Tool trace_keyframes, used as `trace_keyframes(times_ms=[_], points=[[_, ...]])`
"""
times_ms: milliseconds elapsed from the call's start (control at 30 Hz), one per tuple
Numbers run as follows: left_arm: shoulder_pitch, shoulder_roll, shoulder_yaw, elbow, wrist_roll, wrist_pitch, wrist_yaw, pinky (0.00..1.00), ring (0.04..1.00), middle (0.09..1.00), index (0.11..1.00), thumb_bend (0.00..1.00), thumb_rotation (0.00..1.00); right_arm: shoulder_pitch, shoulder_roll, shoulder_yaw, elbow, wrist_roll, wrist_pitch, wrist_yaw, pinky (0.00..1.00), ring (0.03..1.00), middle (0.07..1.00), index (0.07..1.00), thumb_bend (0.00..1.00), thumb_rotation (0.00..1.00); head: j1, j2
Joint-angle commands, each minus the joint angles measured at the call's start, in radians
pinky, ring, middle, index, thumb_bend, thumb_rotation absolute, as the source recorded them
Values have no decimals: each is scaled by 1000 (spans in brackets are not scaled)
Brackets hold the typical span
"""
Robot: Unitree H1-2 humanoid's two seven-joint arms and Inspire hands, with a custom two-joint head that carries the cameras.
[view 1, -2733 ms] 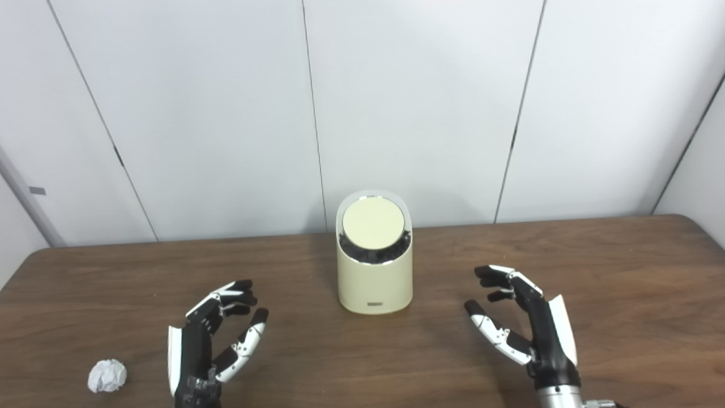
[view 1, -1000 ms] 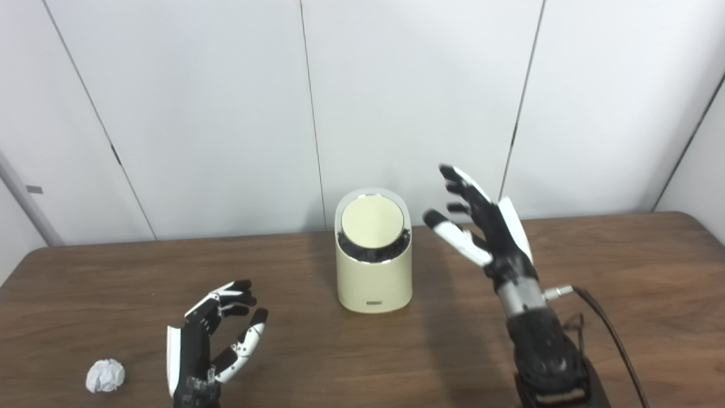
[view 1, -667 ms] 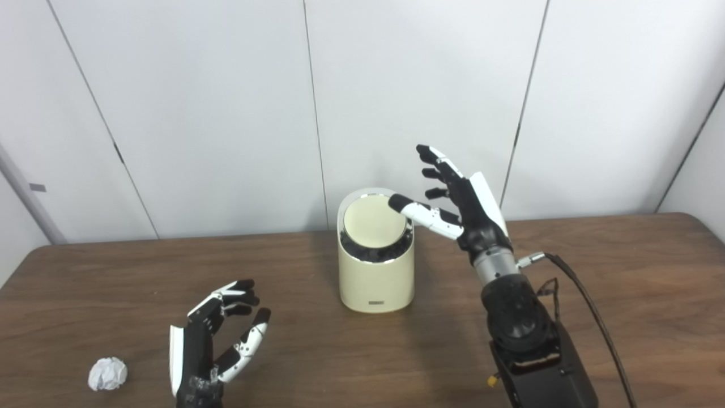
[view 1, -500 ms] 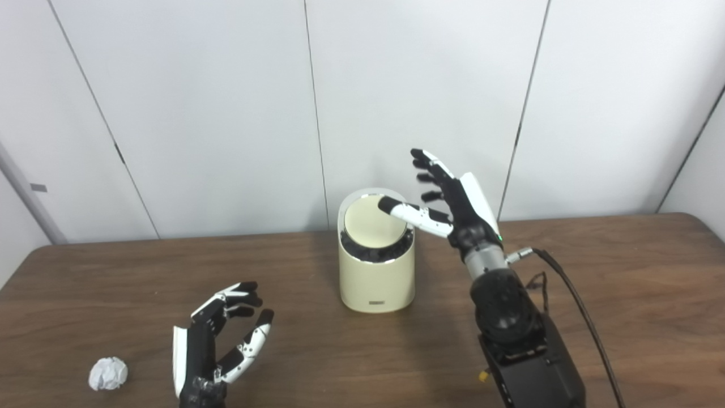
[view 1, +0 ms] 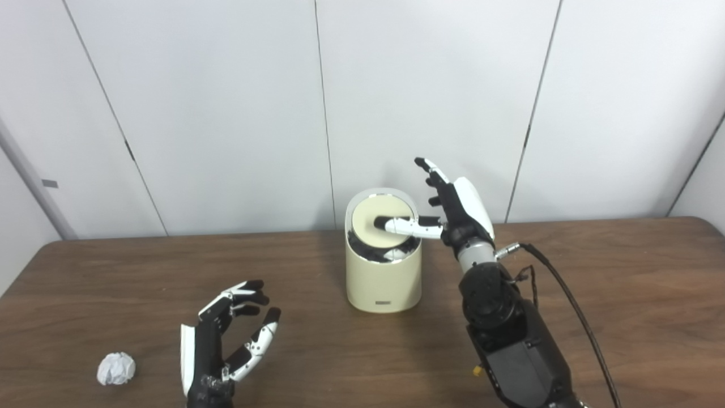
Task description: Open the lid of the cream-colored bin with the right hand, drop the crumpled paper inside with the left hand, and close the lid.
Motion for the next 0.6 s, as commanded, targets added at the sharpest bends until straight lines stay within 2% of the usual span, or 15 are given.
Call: trace_keyframes(times_ms=[0,267,567], points=[[41,-19,-16,27,7,-27,6,588,681,705,497,477,70,-61,3,1,-10,-13,-28,-35,723,875,928,914,955,373,1,2],[47,-19,-18,14,12,-20,9,580,674,700,497,477,70,-63,-13,11,40,-18,-38,-62,654,842,919,898,939,307,2,5],[50,-17,-17,12,5,-22,6,579,675,703,497,476,68,-58,-20,9,70,-6,-43,-82,741,889,930,903,907,245,-1,8]])
